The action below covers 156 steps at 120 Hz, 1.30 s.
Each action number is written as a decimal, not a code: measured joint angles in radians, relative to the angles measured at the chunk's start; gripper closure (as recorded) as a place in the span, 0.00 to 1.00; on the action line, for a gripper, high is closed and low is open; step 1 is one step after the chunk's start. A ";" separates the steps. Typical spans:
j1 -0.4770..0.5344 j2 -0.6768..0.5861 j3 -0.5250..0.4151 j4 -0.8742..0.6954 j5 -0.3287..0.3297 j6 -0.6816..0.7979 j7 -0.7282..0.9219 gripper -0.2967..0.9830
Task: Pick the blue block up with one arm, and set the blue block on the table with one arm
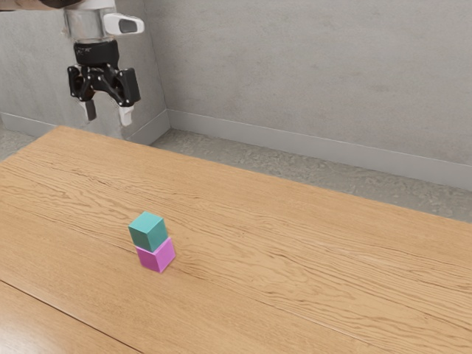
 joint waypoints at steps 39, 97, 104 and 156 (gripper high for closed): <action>0.041 -0.006 -0.011 -0.001 0.016 0.196 0.002 0.23; 0.084 -0.214 -0.009 -0.703 0.036 0.566 0.004 0.23; 0.087 -0.211 -0.008 -0.727 0.035 0.601 0.004 0.23; 0.085 -0.131 -0.034 -0.799 0.037 0.832 0.095 0.23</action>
